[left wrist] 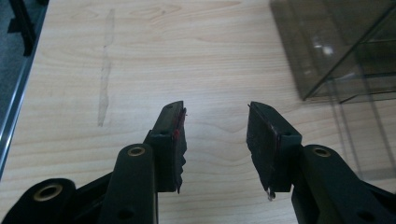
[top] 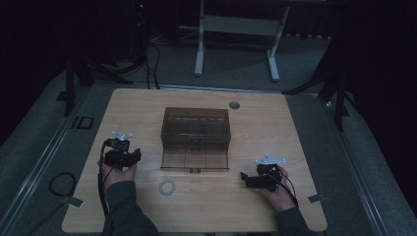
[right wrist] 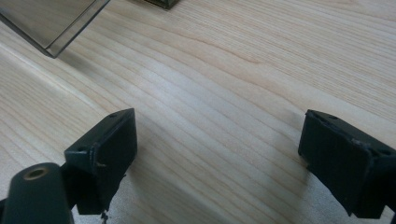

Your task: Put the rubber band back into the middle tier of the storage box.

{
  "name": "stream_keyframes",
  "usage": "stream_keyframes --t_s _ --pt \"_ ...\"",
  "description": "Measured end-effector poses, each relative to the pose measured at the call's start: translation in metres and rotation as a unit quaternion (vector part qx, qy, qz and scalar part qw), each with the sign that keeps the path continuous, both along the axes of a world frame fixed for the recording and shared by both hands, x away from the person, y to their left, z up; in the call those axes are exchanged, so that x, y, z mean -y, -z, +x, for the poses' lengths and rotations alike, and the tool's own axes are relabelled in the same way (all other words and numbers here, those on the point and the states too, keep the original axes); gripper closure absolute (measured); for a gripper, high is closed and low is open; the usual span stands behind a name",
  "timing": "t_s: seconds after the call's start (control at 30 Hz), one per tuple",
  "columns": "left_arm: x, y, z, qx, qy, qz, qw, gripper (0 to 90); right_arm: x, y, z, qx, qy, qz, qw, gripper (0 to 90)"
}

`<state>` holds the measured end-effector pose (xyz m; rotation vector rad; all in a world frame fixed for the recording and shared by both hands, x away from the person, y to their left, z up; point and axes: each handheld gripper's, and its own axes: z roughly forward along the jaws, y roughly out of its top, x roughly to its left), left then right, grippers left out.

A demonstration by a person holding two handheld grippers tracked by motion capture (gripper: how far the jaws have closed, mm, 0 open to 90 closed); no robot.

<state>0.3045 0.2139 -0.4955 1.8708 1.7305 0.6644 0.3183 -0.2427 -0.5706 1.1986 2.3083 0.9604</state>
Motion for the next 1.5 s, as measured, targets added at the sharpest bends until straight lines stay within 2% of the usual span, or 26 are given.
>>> stream_keyframes --t_s 0.2,0.43,0.7,0.83,0.9,1.17,1.5 --pt "0.008 -0.008 0.003 -0.004 0.021 0.019 0.9996 56.2 0.000 0.000 0.000 0.000 0.000 0.000 1.0000 11.4" --pt "0.011 -0.012 0.003 -0.015 0.036 0.018 0.9991 55.9 0.000 0.000 0.000 0.000 0.000 0.000 1.0000 11.5" --pt "0.014 -0.015 -0.001 -0.012 0.038 0.012 0.9991 56.0 0.000 0.000 -0.001 0.000 -0.001 0.000 1.0000 11.5" --pt "0.016 -0.016 -0.004 -0.016 0.045 0.021 0.9987 55.1 0.000 0.000 -0.001 0.001 -0.002 0.000 1.0000 11.5" --pt "0.016 -0.014 -0.005 -0.027 0.050 0.024 0.9981 54.8 0.000 0.000 -0.001 0.000 -0.002 0.000 1.0000 11.5" --pt "0.020 -0.012 -0.009 -0.038 0.076 0.021 0.9962 54.7 -0.001 0.000 -0.001 0.000 -0.002 0.000 1.0000 11.5" --pt "0.031 -0.018 -0.009 -0.049 0.108 0.028 0.9925 55.4 -0.001 0.000 -0.001 0.001 -0.002 0.000 1.0000 11.5"
